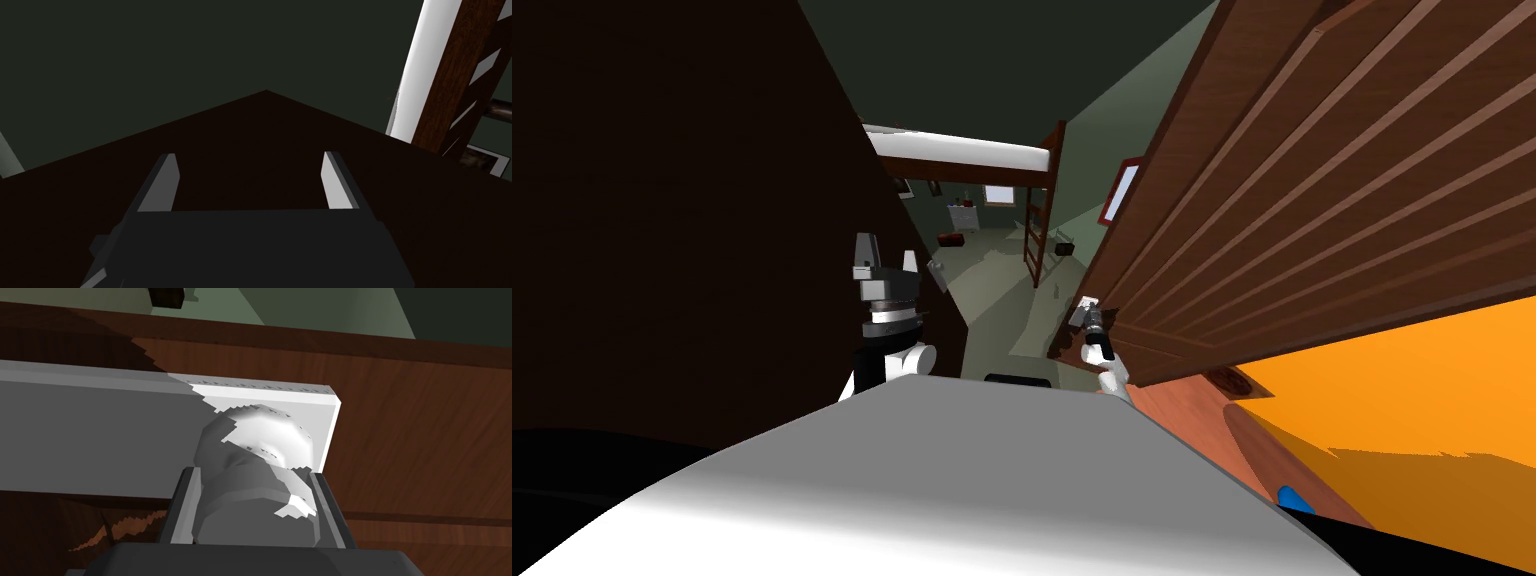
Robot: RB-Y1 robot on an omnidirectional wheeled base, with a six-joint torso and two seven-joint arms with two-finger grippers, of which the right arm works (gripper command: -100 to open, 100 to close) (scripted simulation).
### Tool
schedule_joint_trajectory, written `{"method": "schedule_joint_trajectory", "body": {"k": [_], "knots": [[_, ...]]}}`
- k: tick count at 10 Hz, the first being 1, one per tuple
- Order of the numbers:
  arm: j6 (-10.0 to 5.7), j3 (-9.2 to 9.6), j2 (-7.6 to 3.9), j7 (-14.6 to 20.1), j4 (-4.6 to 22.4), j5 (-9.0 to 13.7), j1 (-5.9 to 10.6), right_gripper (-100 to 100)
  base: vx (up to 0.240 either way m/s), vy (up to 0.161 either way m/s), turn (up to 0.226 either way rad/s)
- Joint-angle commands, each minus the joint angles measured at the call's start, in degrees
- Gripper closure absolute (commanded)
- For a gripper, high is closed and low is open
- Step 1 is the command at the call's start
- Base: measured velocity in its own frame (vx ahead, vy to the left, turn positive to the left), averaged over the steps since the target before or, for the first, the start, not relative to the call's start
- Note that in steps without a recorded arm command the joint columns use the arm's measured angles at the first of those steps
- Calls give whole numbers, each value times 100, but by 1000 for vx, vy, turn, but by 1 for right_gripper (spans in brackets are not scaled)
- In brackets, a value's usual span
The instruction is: Push the door open
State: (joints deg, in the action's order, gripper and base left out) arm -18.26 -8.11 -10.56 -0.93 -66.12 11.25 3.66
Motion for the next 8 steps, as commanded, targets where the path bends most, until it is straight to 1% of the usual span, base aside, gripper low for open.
{"method": "schedule_joint_trajectory", "body": {"k": [1,2,3,4,6,8], "knots": [[-6,-147,-23,-9,63,13,82,100,196,104,-69],[-6,-218,-11,-23,109,14,113,100,170,120,-84],[7,-168,-4,-23,47,7,47,100,77,47,-48],[0,-258,-20,-39,56,20,57,100,147,5,-43],[-4,-333,-26,-54,77,31,61,100,198,36,-40],[-9,-434,-34,-75,106,46,66,100,191,8,-36]]}}
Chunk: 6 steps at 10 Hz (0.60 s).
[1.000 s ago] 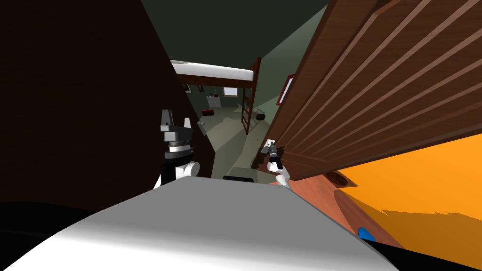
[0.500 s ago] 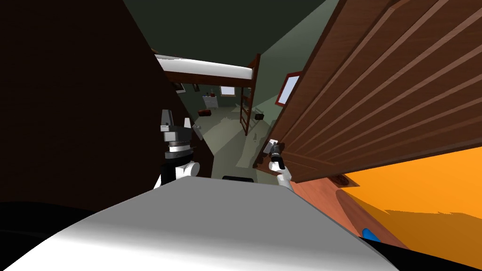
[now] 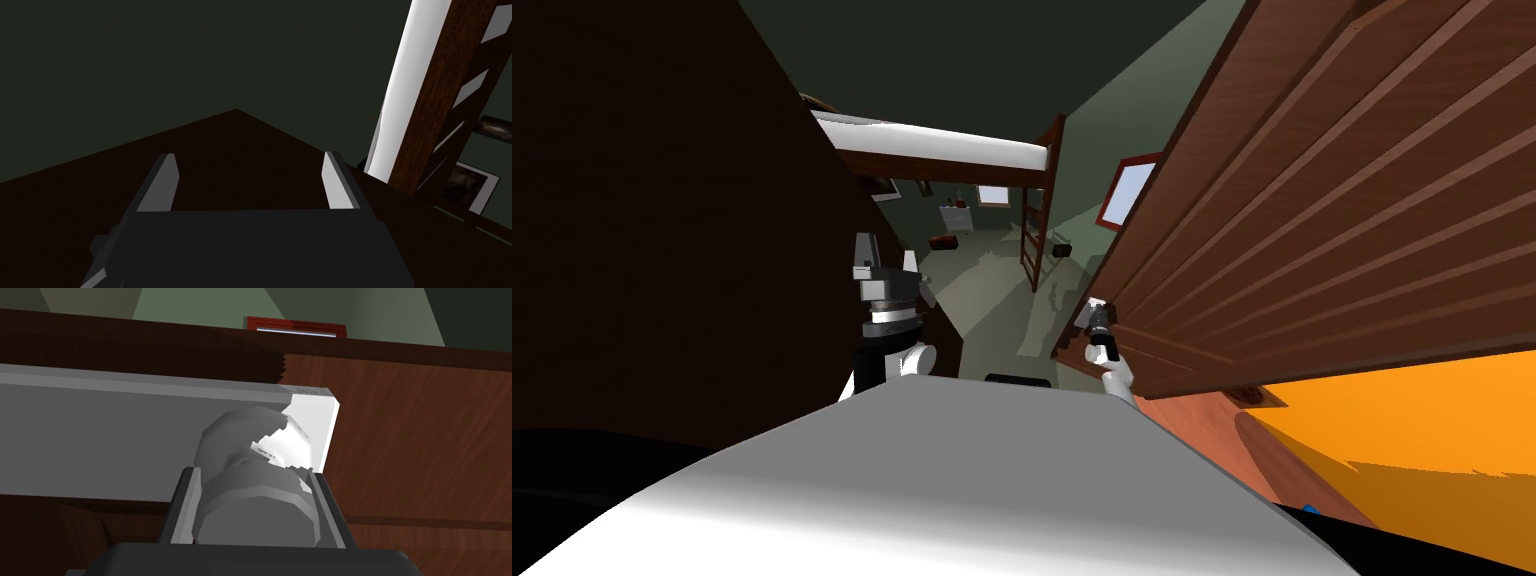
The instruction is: Push the door open
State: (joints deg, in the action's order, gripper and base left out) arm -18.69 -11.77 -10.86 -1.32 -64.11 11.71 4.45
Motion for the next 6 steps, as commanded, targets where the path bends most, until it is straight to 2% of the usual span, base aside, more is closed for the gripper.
{"method": "schedule_joint_trajectory", "body": {"k": [1,6], "knots": [[30,-126,-8,-47,-77,8,-10,100,200,17,-47],[11,-479,-35,-120,24,60,9,100,194,41,-60]]}}
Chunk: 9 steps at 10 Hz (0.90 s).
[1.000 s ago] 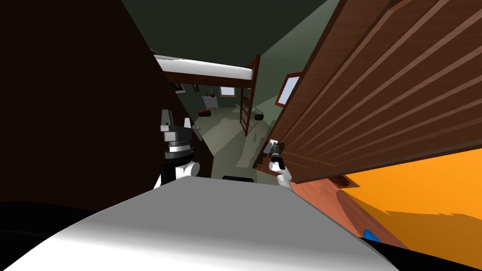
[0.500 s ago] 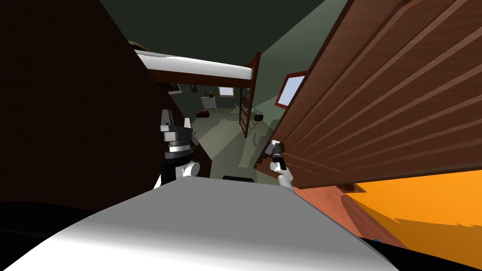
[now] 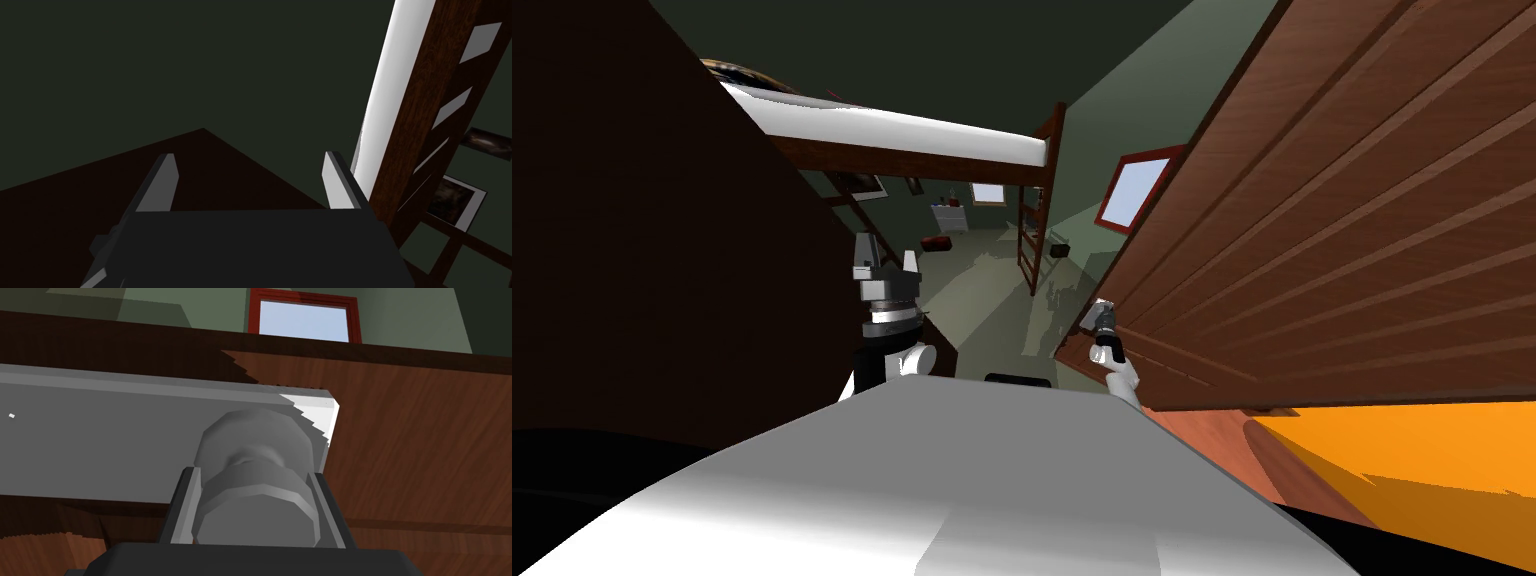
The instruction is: Push the door open
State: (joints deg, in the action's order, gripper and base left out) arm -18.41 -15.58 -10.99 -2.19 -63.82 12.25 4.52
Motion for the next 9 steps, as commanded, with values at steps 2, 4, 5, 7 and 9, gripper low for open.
{"method": "schedule_joint_trajectory", "body": {"k": [2,4,5,7,9], "knots": [[-26,-256,-34,-65,41,30,12,100,199,52,-83],[-34,-418,-46,-99,87,54,20,100,209,33,-63],[-39,-499,-53,-115,110,65,25,100,203,55,-67],[-47,-657,-65,-148,156,89,34,100,199,55,-69],[-55,-807,-76,-179,199,111,42,100,192,46,-83]]}}
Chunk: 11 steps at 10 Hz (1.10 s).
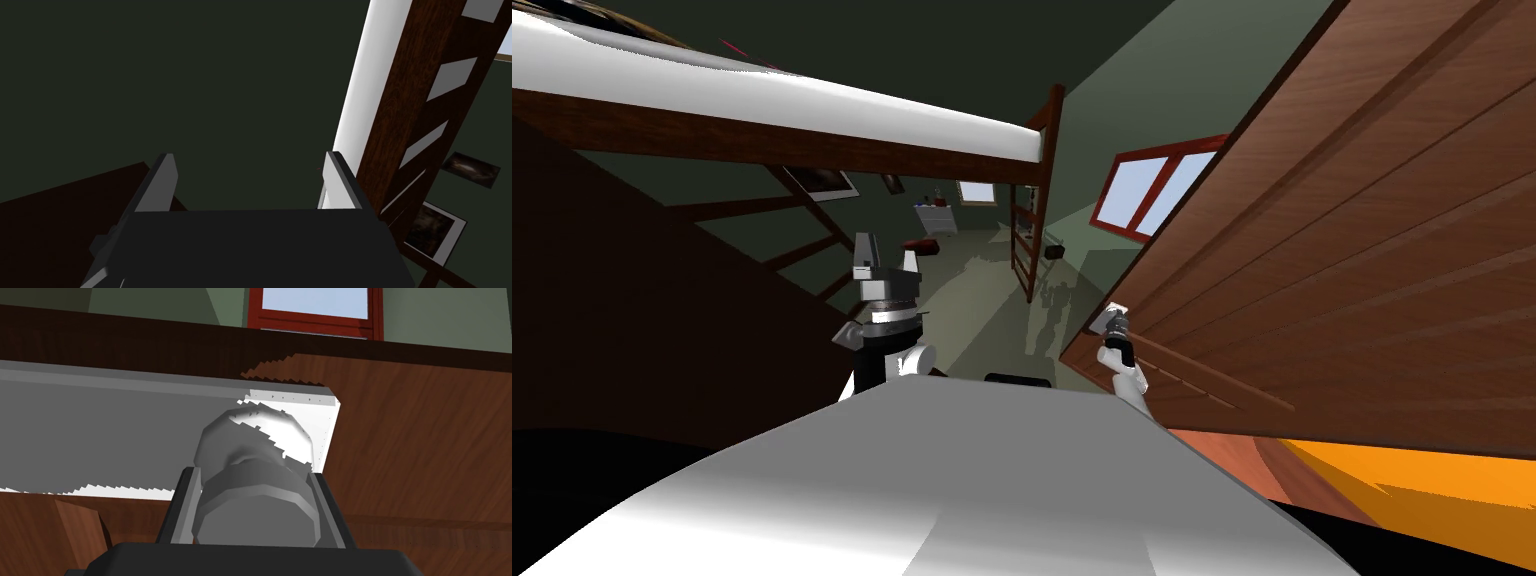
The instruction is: Push the door open
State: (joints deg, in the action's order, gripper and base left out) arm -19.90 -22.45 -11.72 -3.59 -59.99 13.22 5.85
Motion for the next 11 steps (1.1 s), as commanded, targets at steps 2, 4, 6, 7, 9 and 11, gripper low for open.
{"method": "schedule_joint_trajectory", "body": {"k": [2,4,6,7,9,11], "knots": [[88,-225,-12,-61,-154,29,-85,100,131,43,-33],[81,-351,-22,-87,-118,48,-79,100,199,51,-85],[74,-480,-32,-114,-80,66,-72,100,204,46,-74],[72,-523,-35,-122,-68,73,-69,100,213,46,-50],[68,-600,-41,-138,-46,84,-65,100,210,32,-59],[45,-694,-54,-162,7,108,-67,100,123,-2,-34]]}}
